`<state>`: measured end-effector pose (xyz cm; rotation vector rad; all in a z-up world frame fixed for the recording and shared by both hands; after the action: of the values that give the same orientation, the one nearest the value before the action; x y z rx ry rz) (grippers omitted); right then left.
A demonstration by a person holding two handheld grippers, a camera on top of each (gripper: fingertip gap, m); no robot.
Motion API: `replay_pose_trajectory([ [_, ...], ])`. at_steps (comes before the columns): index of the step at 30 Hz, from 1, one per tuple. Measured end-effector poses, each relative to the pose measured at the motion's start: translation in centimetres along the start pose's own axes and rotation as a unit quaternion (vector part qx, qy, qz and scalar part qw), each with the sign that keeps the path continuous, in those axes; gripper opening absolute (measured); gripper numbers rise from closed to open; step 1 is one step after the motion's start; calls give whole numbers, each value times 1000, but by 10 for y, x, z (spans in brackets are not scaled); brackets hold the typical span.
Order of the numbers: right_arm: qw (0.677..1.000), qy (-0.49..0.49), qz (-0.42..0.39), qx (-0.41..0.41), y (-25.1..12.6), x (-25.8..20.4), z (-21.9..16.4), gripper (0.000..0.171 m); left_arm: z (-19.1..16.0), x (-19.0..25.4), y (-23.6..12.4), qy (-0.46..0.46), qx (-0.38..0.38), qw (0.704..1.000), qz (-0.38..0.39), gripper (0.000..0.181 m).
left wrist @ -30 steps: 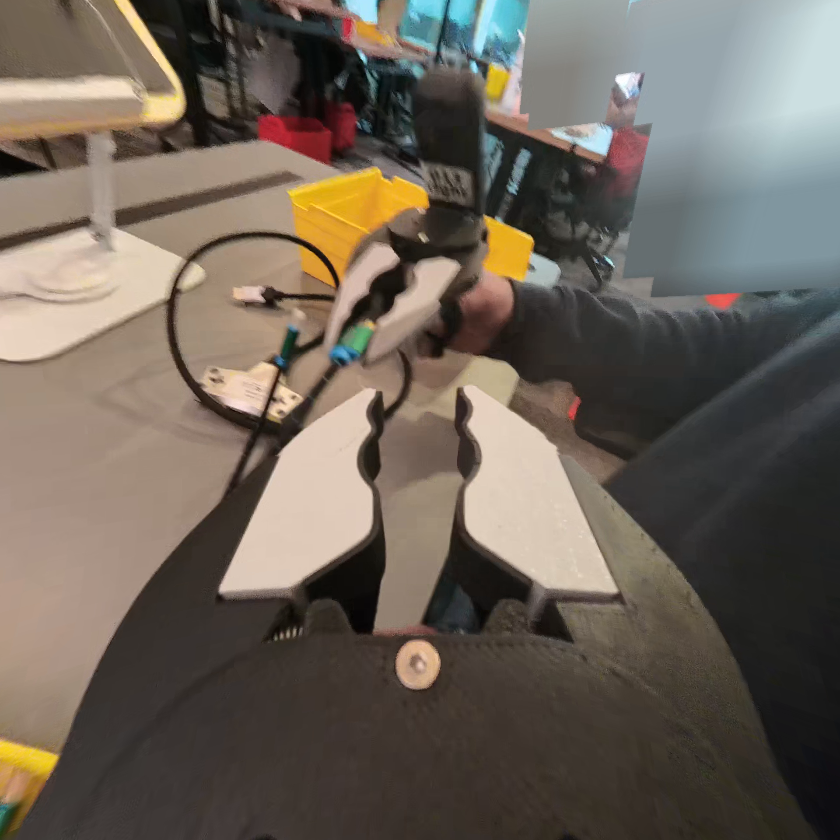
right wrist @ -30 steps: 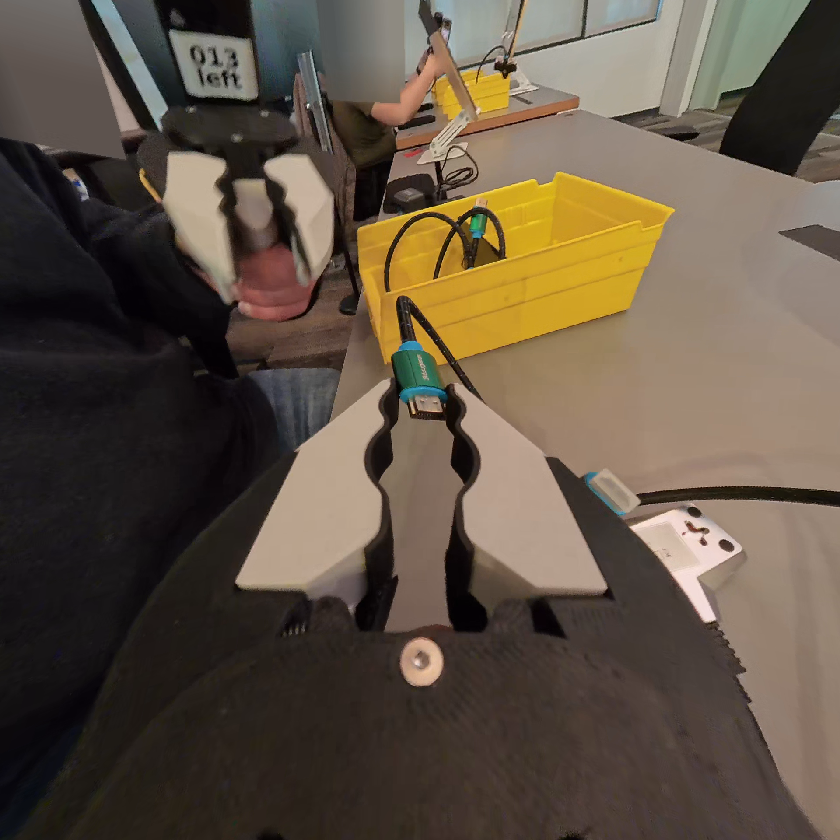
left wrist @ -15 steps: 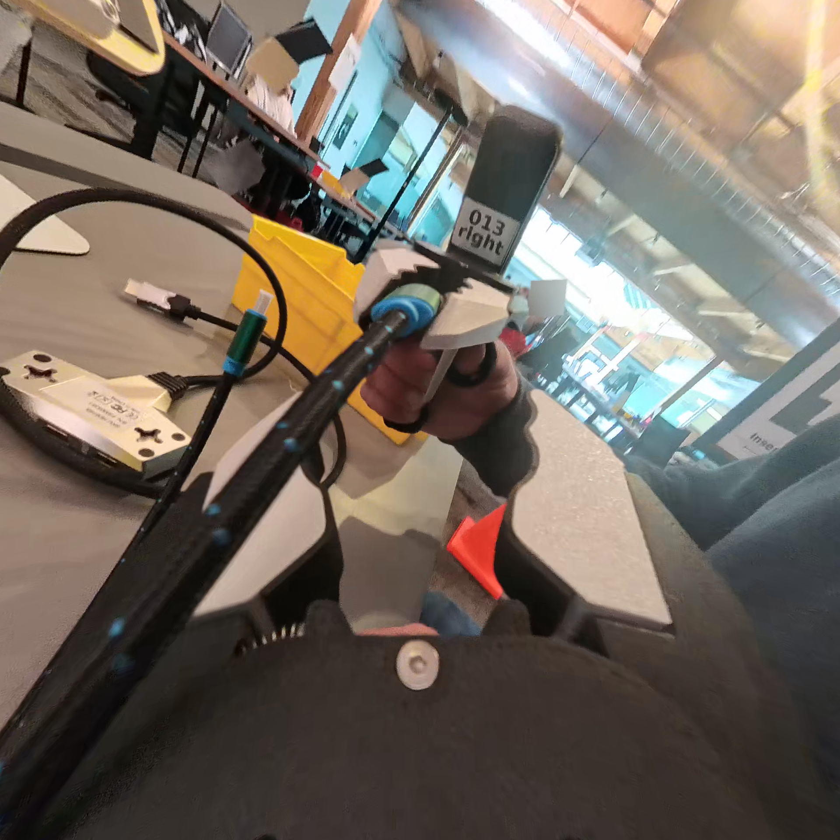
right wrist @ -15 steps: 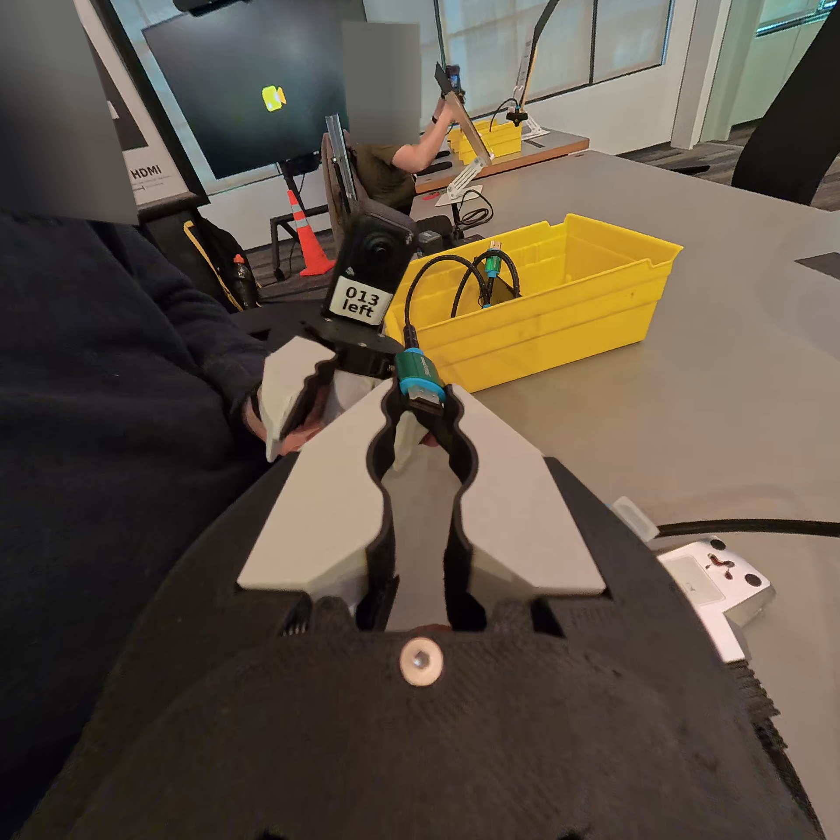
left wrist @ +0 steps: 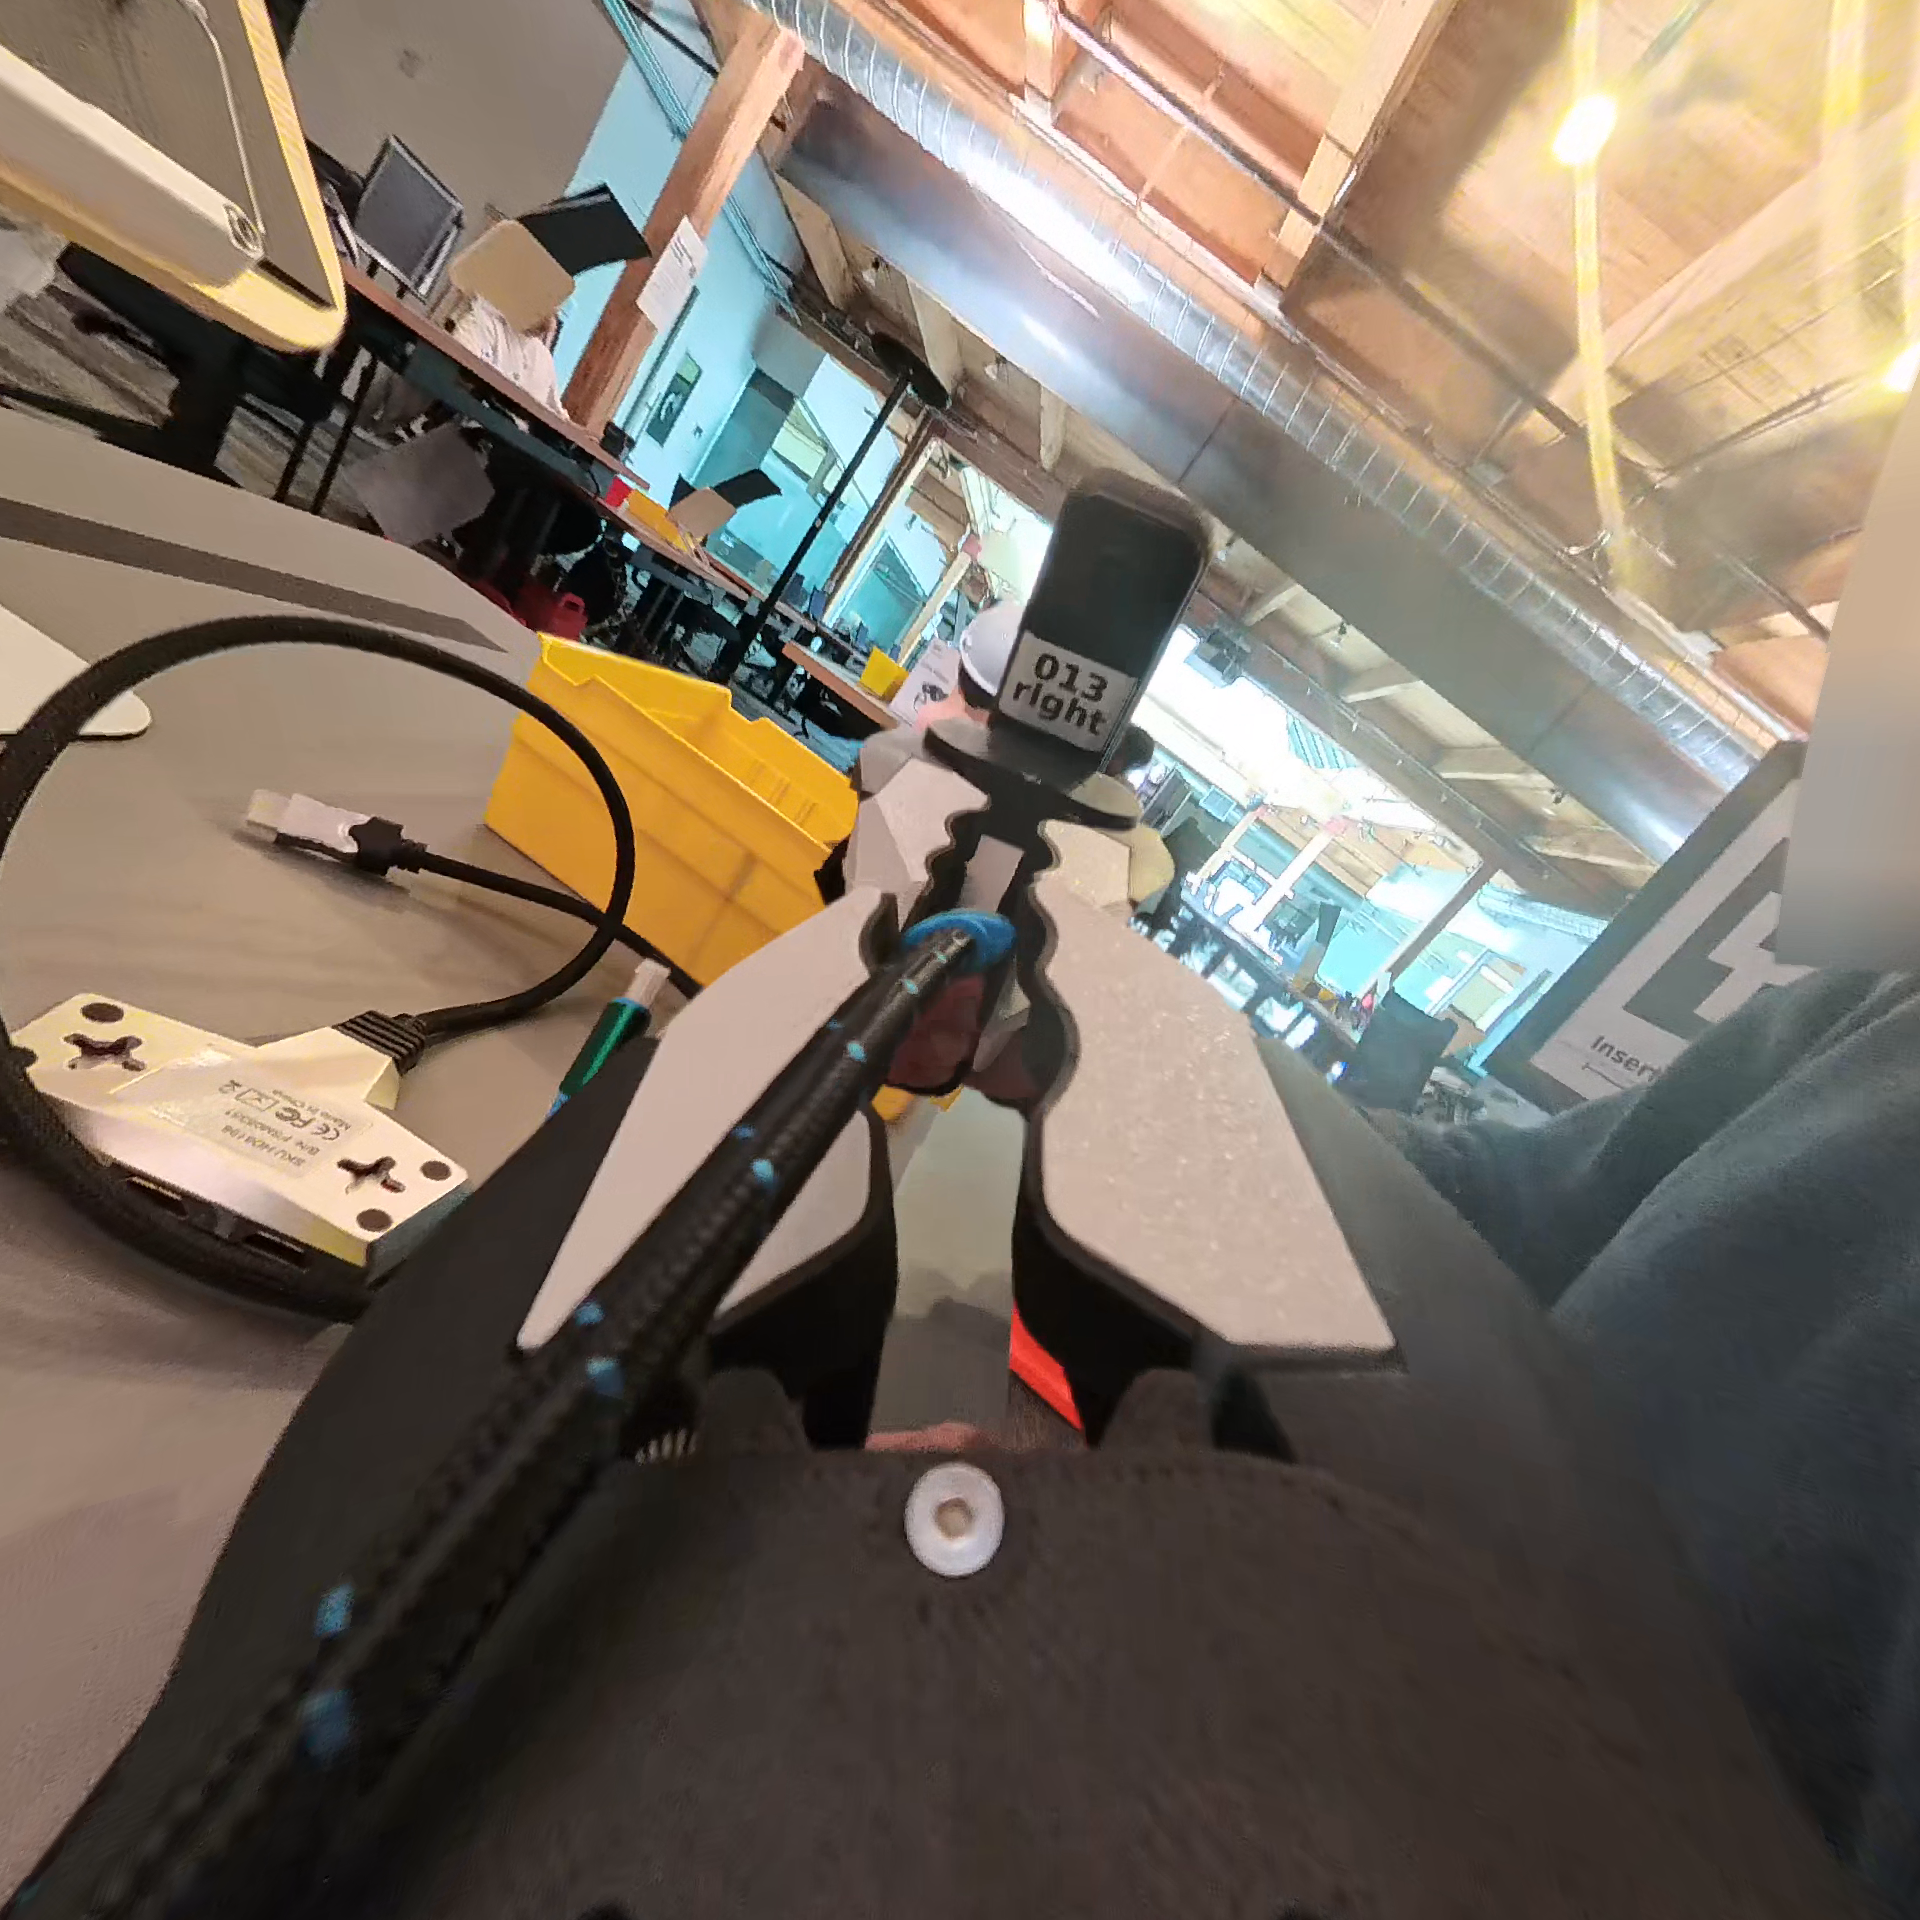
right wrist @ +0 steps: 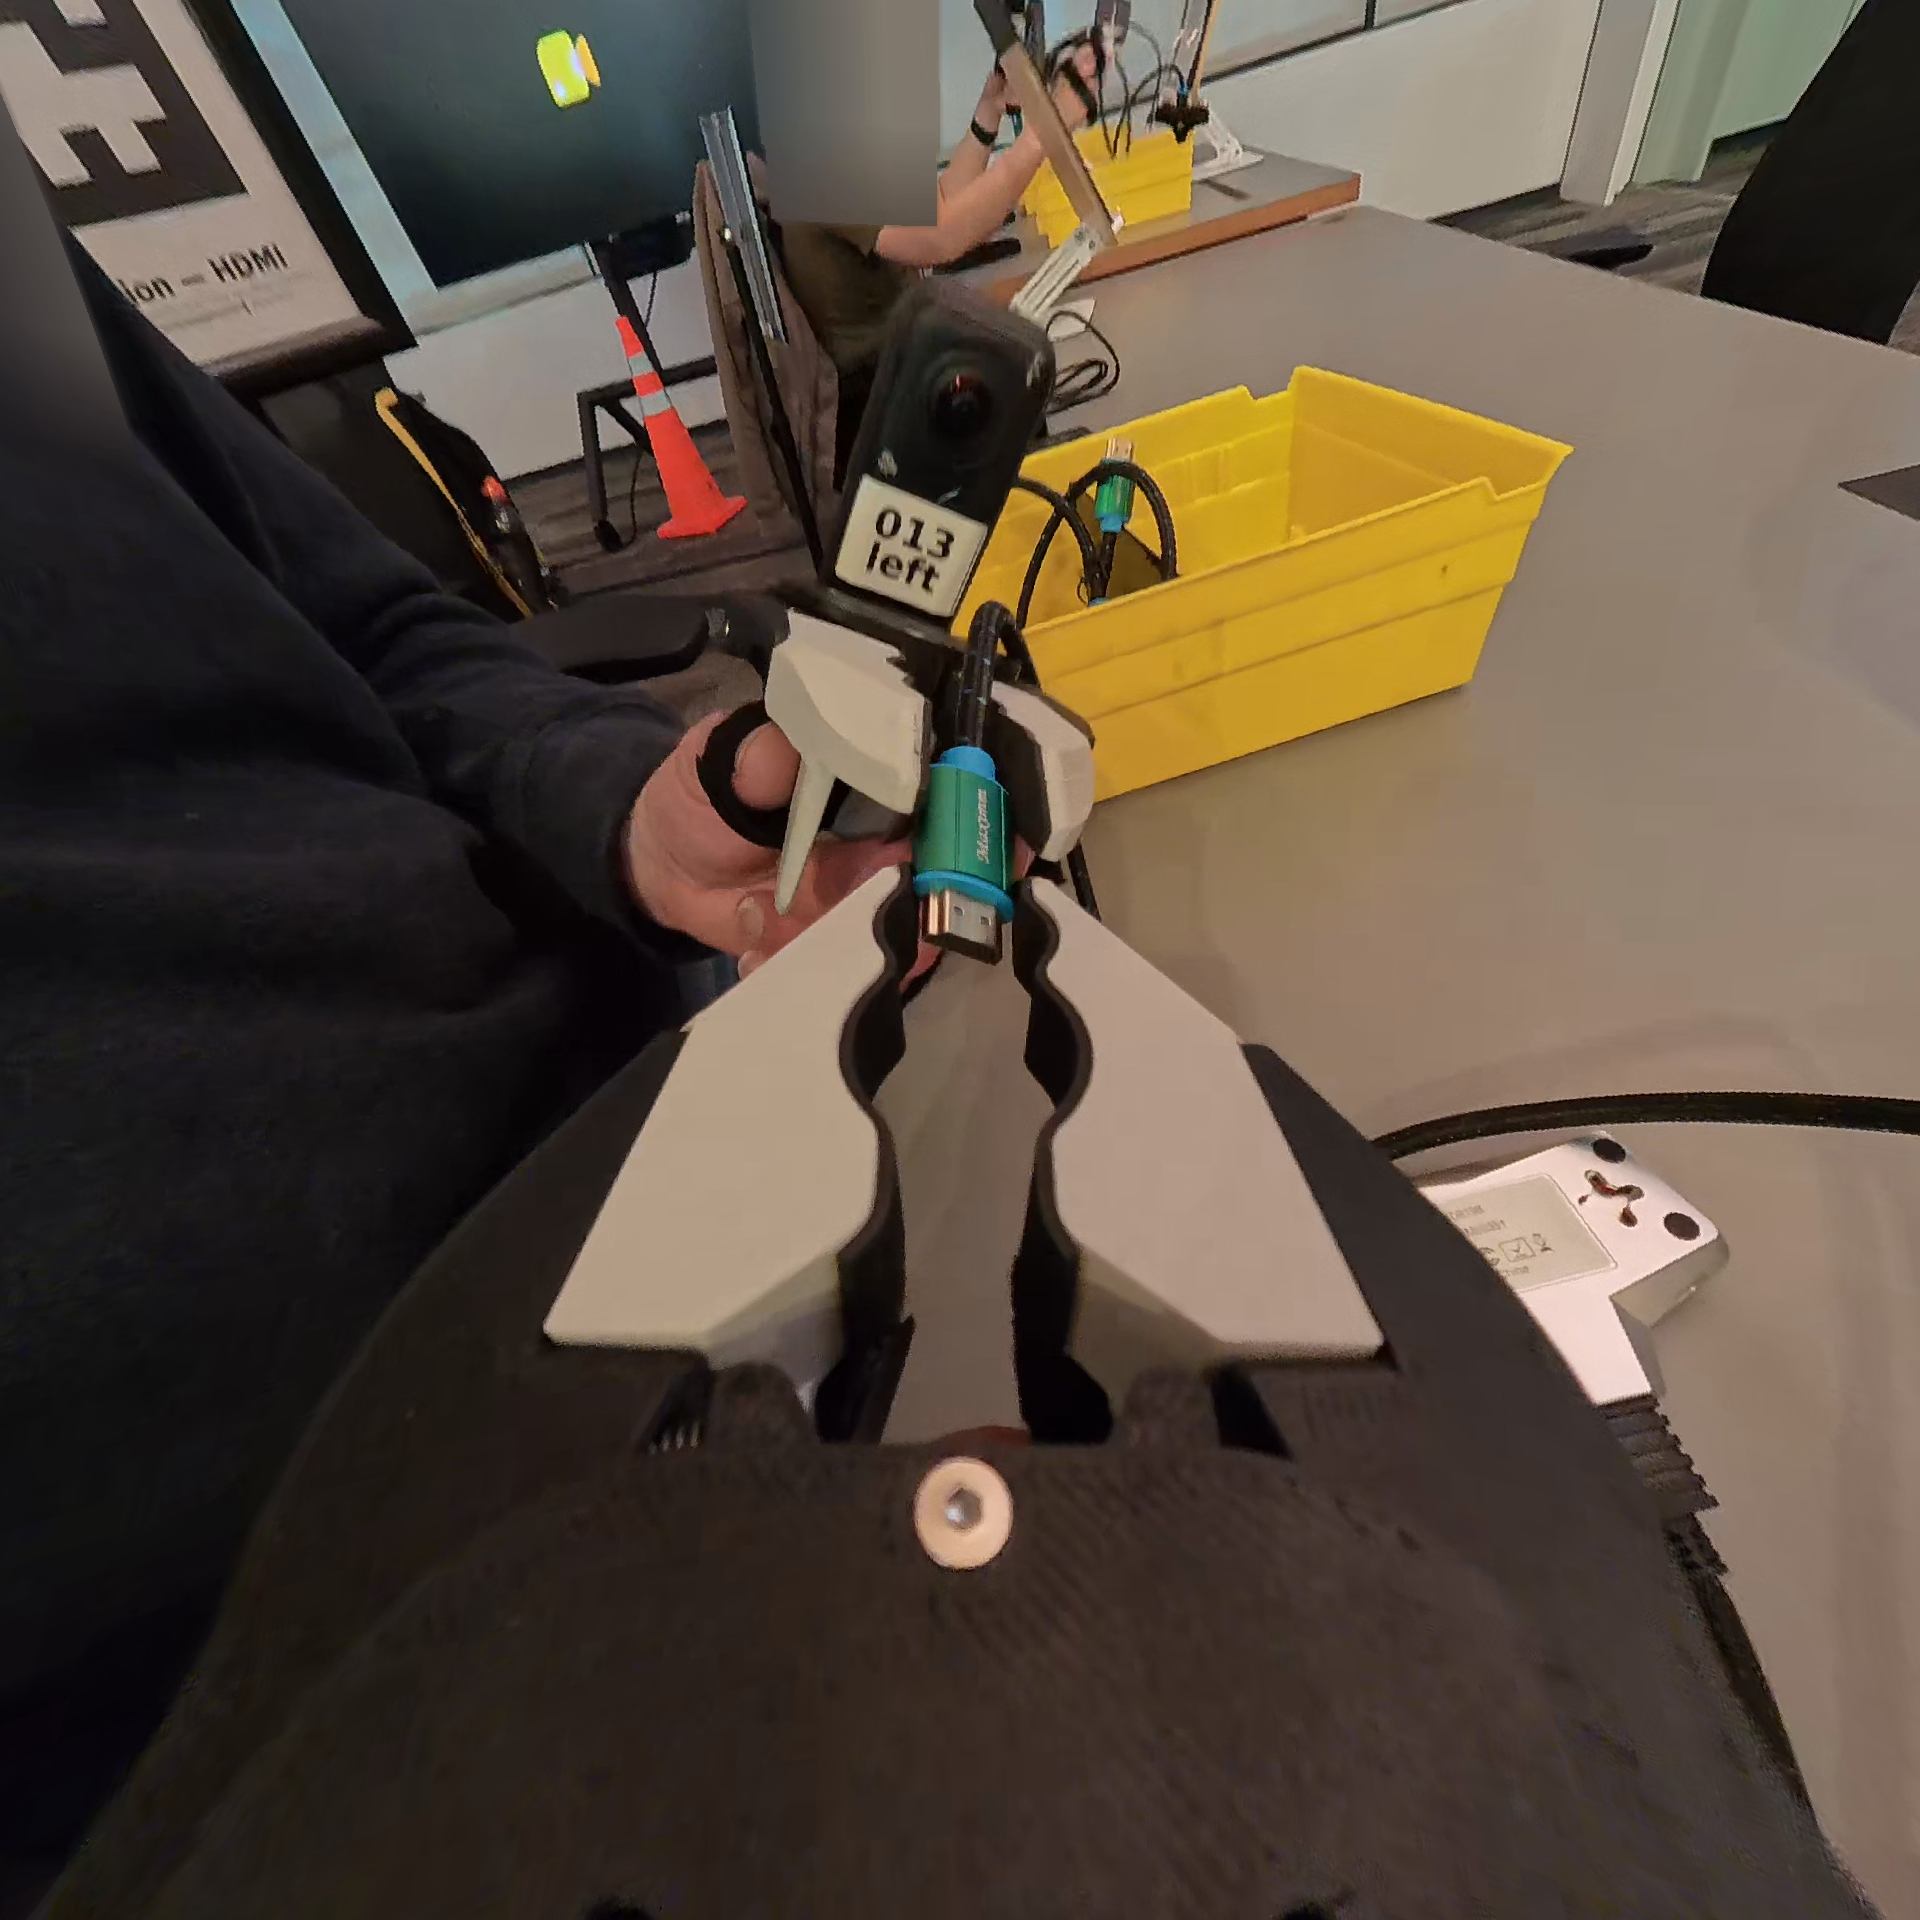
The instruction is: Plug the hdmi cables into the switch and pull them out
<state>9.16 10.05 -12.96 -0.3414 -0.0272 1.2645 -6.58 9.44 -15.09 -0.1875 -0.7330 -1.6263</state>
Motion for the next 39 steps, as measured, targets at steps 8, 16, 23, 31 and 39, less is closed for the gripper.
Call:
replay_pose_trajectory([
  [8, 997, -60, 5, -56, 0, -4, 3, 15, 6, 2, -2, 16, -98, 995, -3, 21],
  [16, 992, -90, -8, -84, -1, -3, 6, 15, 12, 2, 2, 33, -146, 989, 8, 21],
  [23, 999, 33, 1, -25, -2, 2, 3, 17, 16, 2, 2, 58, -113, 992, 15, 20],
  [31, 990, 140, -15, 30, -20, 7, -3, 31, 22, 5, 3, 109, -109, 988, 16, 20],
  [39, 997, -16, -26, -65, -5, -10, 50, 28, 16, 7, 24, 190, -237, 953, 16, 21],
])
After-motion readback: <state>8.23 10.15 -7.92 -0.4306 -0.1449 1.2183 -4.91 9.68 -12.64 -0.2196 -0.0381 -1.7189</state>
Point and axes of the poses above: each gripper's, where its closed fingertips meet, y out along the fingers, z out of its top, x = y × z across the jaws, the point moved 9 cm from there along -y, back along the fingers, and after that the axes turned 13 degrees about -z, right-handed, at the moved point
